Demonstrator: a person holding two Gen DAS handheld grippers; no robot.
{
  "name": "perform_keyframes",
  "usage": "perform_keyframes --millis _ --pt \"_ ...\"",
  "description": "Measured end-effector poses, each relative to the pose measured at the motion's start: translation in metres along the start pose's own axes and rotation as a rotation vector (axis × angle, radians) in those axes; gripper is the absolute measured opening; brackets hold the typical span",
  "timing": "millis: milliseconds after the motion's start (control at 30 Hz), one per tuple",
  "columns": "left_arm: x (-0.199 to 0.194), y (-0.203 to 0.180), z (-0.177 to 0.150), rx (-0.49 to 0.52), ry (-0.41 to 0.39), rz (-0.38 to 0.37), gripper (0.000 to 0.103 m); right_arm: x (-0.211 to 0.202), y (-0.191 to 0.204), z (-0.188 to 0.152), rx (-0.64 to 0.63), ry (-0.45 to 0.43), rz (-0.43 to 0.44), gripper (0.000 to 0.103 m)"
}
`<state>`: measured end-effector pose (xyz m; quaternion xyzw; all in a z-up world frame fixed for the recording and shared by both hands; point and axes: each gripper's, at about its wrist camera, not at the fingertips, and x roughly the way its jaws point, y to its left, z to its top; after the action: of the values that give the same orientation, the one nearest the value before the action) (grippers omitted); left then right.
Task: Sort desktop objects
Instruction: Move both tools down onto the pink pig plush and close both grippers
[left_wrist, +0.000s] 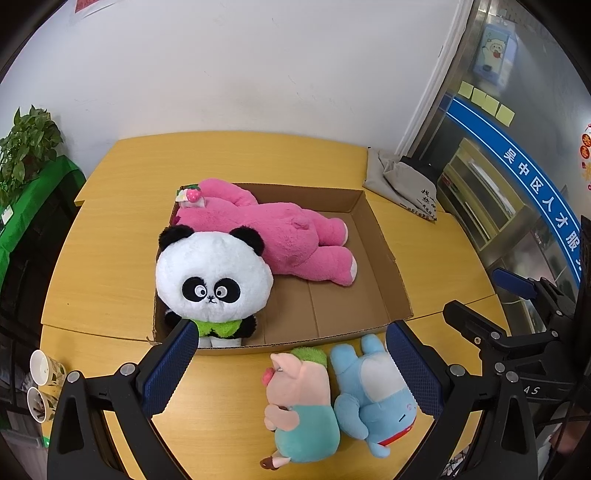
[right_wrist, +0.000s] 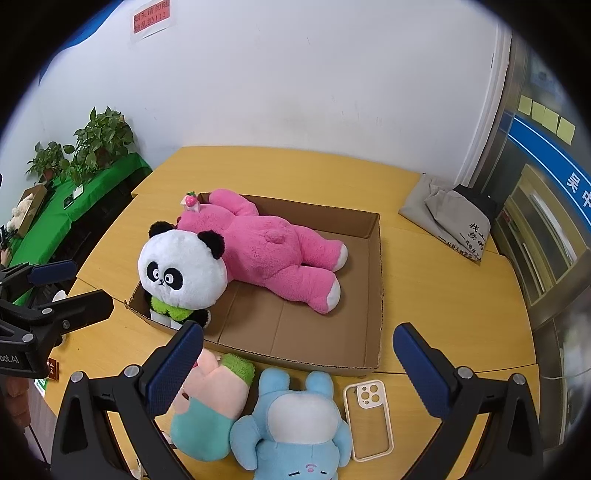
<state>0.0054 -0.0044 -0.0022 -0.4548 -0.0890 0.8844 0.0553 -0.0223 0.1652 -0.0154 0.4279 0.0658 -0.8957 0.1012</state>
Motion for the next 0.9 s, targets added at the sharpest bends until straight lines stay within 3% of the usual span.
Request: perform_keyframes --millis 500,600,767,900 --pt "0.023 0.007 -0.004 0.001 0.049 -0.036 0.103 0.019 -0.001 -0.006 0.002 0.035 0.026 0.103" --pt "0.036 0.013 -0.01 -0.001 0.087 -0.055 0.103 0.025 -0.003 -0.019 -0.016 0.047 0.08 0.103" --pt "0.07 0.028 -0.034 -0.015 0.187 -0.079 0.103 0.049 0.01 -0.068 -0.037 0.124 0.248 0.103" --pt "0.1 0.038 -0.055 -0.023 0.263 -0.087 0.103 0.084 0.034 -0.109 -0.04 0.24 0.349 0.103"
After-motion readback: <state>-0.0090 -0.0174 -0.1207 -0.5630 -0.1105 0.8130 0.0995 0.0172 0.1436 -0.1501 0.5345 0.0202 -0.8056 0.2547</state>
